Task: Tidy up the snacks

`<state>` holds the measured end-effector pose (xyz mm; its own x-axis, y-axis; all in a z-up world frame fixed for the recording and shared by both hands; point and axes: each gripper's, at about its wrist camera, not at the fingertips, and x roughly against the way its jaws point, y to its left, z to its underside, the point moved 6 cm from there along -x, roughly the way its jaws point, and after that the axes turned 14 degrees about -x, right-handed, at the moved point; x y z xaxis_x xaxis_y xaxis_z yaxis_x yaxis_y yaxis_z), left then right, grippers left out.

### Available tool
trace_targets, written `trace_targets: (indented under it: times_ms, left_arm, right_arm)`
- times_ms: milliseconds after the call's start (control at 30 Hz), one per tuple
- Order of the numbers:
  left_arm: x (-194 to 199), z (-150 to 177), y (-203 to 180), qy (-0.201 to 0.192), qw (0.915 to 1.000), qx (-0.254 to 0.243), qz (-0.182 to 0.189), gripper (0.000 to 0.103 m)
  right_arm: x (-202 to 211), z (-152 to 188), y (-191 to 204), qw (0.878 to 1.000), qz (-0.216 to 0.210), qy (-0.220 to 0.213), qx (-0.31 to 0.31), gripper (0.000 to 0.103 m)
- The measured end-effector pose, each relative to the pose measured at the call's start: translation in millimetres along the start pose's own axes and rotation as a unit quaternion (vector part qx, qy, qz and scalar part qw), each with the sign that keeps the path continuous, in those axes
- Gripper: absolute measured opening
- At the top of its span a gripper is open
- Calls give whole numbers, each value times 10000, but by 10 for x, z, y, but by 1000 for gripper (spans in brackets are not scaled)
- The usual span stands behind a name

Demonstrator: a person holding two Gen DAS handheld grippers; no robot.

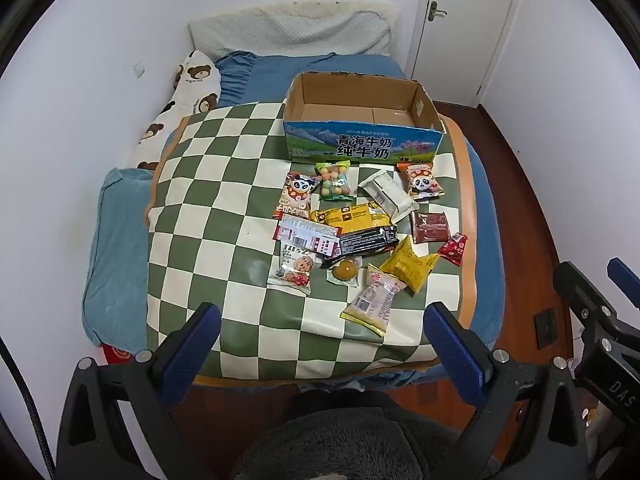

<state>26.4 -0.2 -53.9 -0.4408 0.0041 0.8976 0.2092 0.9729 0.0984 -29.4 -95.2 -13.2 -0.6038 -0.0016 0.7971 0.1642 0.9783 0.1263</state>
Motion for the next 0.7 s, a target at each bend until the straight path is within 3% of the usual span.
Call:
trace_targets:
  times_ms: [700]
  left_arm:
    - [-4, 5, -1, 44, 10000, 4, 22, 103]
  right_arm:
    - [-97, 39, 55, 9999, 52, 148, 38, 103]
